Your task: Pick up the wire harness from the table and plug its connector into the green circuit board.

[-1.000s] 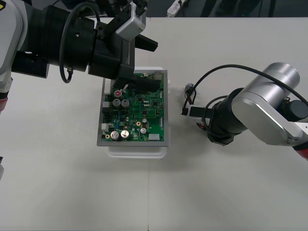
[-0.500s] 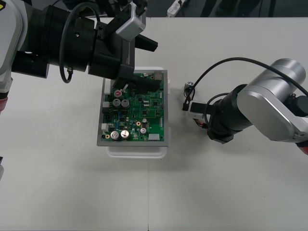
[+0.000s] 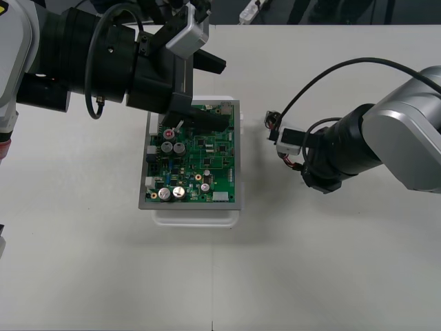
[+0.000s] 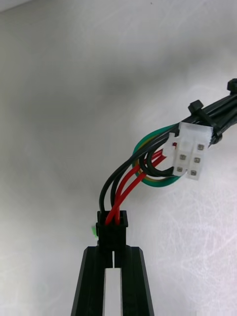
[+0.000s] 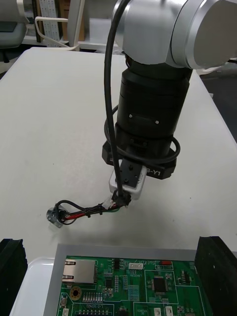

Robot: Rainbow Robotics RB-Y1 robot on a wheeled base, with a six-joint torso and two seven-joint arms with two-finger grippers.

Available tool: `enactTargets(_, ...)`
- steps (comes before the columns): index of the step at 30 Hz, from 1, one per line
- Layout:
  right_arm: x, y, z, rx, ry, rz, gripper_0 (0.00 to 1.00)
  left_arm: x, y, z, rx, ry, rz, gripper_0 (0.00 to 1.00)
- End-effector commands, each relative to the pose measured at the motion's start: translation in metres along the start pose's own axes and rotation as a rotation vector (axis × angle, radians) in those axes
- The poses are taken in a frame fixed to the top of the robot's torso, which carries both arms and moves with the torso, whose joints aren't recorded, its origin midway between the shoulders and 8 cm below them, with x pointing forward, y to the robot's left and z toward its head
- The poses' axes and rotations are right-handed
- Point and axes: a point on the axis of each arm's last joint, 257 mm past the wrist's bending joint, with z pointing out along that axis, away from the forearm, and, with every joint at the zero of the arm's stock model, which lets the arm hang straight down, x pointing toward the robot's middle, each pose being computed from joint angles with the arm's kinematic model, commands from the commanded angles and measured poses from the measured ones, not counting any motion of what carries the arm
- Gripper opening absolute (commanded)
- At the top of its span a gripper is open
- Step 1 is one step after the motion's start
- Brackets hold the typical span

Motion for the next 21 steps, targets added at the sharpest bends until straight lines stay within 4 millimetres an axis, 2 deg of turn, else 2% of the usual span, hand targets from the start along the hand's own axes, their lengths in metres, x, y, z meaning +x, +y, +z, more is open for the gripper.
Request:
enactTargets(1,0.005,-0.029,-0.031,0.072,-0.005,-0.049,0.0,-0.032,0.011,0.005,-0.029,-0.048,-0.004,1.0)
enactTargets(5,0.012,-0.032,-0.038,0.082,0.009,-0.069,0.0,-0.032,0.011,0.005,-0.029,-0.048,-0.004,1.0)
enactTargets(15,0.011,-0.031,-0.052,0.054,-0.029,-0.07,0.0,-0.032,0.011,0.005,-0.029,-0.048,-0.004,1.0)
enactTargets(16,0.01,-0.03,-0.053,0.045,-0.038,-0.071,0.0,-0.001,0.001,0.013,-0.005,-0.014,-0.069,1.0)
enactTargets(21,0.009,-0.025,-0.06,0.012,-0.061,-0.068,0.0,0.002,0.002,0.01,0.005,-0.016,-0.085,1.0)
